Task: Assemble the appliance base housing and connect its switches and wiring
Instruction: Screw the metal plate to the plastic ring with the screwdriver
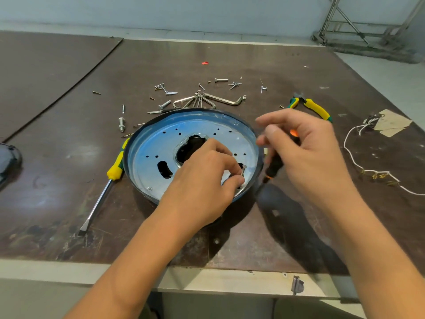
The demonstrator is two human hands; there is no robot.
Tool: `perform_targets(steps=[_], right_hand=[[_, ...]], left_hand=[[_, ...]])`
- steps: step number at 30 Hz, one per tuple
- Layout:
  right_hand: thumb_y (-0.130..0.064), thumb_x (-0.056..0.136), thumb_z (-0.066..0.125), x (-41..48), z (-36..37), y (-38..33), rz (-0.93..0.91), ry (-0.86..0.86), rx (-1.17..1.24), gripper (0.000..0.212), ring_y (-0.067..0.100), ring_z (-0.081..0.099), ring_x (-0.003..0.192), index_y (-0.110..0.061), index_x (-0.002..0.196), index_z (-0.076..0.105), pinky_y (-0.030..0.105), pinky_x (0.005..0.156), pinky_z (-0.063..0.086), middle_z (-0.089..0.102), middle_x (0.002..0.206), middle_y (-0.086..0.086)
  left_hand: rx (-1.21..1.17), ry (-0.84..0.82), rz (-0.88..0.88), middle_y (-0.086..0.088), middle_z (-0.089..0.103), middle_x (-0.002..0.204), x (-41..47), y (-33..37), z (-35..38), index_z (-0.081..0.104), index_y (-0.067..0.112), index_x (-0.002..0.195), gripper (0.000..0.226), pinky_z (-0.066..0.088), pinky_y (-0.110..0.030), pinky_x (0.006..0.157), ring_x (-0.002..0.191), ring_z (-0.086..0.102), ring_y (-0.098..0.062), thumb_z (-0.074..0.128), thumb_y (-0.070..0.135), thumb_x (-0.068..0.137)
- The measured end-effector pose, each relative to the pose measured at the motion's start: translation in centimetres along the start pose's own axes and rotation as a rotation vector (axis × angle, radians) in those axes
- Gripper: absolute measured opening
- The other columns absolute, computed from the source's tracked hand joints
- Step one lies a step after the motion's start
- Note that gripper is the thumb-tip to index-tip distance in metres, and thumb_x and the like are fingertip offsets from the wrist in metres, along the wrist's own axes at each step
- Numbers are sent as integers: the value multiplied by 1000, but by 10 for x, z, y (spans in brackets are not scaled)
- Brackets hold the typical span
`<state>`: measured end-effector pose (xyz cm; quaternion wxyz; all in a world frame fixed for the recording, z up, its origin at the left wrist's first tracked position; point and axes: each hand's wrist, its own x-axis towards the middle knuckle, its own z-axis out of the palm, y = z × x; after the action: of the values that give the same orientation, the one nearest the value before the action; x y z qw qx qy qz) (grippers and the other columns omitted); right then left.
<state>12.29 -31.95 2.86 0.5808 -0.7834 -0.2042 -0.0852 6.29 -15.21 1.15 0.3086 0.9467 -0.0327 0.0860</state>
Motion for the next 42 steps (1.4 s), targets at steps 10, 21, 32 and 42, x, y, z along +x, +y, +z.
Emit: perform_targets(steps=[10,21,32,42], right_hand=[[-40,89,68,-2,-1,-2,-132,-350,-443,19,7,57,61,-32,73,75,16,54,39,63,59,-9],[-36,85,71,-1,0,-1,-70,-401,-476,18,-3,60,65,-40,68,70,7,56,40,64,60,-18],[-29,83,79,0,0,1,-43,-398,-471,20,-6,58,64,-39,68,69,5,60,39,63,59,-20],[-39,83,77,0,3,-3,19,-482,-486,20,-9,58,70,-45,65,69,8,54,37,65,64,-21]], left_hand=[[-14,-13,-6,14,49,110,1,3,-1,76,30,96,10,53,-35,83,97,49,-4,68,33,90],[51,-103,-57,12,51,122,1,5,-4,76,29,101,38,51,-33,92,111,49,-10,56,-1,87],[100,-73,-69,6,62,121,2,10,-4,70,29,117,43,53,-39,91,109,57,-17,54,2,88],[114,-82,-77,10,64,131,2,11,-4,78,28,105,38,53,-37,96,116,59,-15,55,3,87]])
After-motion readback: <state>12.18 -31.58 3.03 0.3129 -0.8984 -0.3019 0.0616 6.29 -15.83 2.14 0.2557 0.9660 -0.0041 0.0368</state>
